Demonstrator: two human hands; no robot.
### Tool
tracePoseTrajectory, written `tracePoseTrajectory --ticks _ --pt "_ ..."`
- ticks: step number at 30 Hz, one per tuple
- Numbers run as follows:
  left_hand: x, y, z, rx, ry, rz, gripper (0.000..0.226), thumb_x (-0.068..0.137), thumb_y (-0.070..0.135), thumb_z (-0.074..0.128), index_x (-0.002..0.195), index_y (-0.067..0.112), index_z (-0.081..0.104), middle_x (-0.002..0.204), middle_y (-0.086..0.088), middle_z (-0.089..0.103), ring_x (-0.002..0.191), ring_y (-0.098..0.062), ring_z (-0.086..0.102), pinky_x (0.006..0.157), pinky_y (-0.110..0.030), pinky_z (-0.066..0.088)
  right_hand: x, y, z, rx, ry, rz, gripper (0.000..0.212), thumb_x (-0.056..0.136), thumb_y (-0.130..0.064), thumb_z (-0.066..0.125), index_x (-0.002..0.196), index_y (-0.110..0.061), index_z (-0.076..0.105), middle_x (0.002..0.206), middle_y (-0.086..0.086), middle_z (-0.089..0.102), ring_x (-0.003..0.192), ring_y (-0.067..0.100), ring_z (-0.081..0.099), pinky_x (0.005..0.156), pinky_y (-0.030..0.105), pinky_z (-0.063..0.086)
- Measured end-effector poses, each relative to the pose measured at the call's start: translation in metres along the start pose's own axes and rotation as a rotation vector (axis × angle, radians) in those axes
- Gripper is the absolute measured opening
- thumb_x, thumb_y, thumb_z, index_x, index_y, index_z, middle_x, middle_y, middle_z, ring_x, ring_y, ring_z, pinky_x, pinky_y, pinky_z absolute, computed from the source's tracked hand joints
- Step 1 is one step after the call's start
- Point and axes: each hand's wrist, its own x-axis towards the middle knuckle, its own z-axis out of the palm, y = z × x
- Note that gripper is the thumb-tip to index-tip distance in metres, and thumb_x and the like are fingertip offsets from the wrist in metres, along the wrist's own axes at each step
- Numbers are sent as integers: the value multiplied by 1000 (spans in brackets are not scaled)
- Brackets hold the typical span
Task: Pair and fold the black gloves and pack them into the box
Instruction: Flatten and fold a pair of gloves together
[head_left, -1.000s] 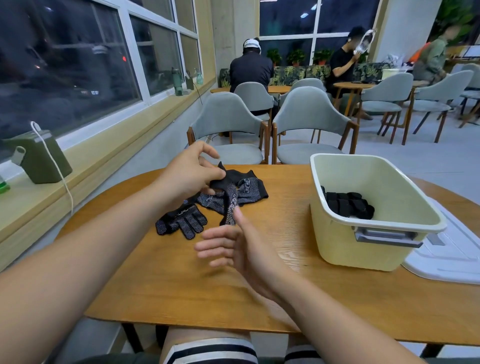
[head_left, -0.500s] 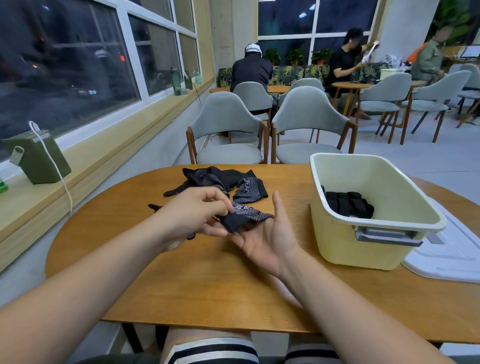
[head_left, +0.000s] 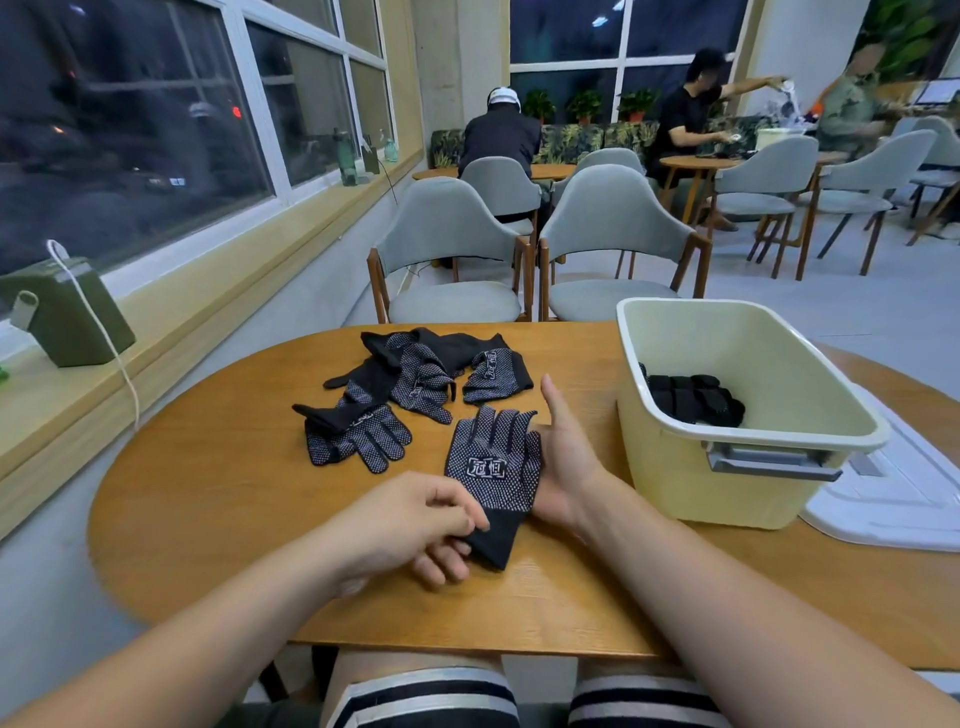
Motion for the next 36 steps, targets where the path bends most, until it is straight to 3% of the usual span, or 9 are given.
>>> tracePoseTrajectory --ticks 6,10,15,17,22,25,29,32,36 --pt "-1 -10 4 42 -77 -50 18 103 10 61 107 11 78 85 -12 77 76 -27 78 48 -23 54 6 0 -4 -82 30 12 105 95 -85 45 145 6 59 142 29 65 135 45 62 119 57 46" --pt "-3 -10 6 85 -127 -66 18 105 14 60 109 12 78 85 -12 78 73 -24 77 47 -21 53 21 -4 -8 -159 158 -37 97 95 -85 44 154 -8 45 138 13 72 125 34 71 115 58 50" --pt "-6 -8 1 189 -156 -34 19 106 24 63 108 23 81 71 -7 70 54 -17 65 45 -21 47 28 -8 -8 -346 201 -181 81 104 -75 34 155 -15 52 141 4 71 130 15 66 130 53 16" --pt "-7 -7 -2 251 -157 -10 20 106 26 63 106 27 83 64 -3 65 48 -14 57 45 -21 43 27 -10 -9 -366 198 -237 75 106 -71 36 153 -15 54 138 2 72 128 15 67 131 48 26" --pt "-10 1 -9 319 -193 23 18 104 33 66 104 29 84 57 -1 53 45 -12 41 51 -25 33 21 -14 -10 -486 211 -381 63 110 -63 37 148 -18 60 131 -1 77 125 15 70 116 40 47" --pt "-5 8 -13 345 -178 41 19 104 32 66 102 26 84 61 1 57 47 -11 45 51 -24 35 20 -9 -13 -584 234 -392 50 113 -56 38 131 -21 67 116 4 81 108 21 76 99 44 55" --pt "15 18 -17 353 -51 63 17 102 32 67 99 27 83 65 4 61 53 -11 51 50 -23 36 12 8 -28 -678 313 -461 43 114 -45 44 112 -14 73 100 15 80 83 18 70 77 37 51" --pt "40 28 -21 347 75 96 18 101 30 67 94 26 83 69 5 65 56 -10 54 49 -20 37 8 16 -33 -693 328 -541 42 110 -49 51 100 -15 74 84 7 76 74 15 65 72 37 49" --pt "77 45 -23 369 213 144 18 101 27 66 92 21 81 71 3 69 57 -10 57 50 -22 39 8 21 -33 -732 334 -550 47 99 -61 50 96 -21 74 79 3 75 73 14 65 71 39 50"
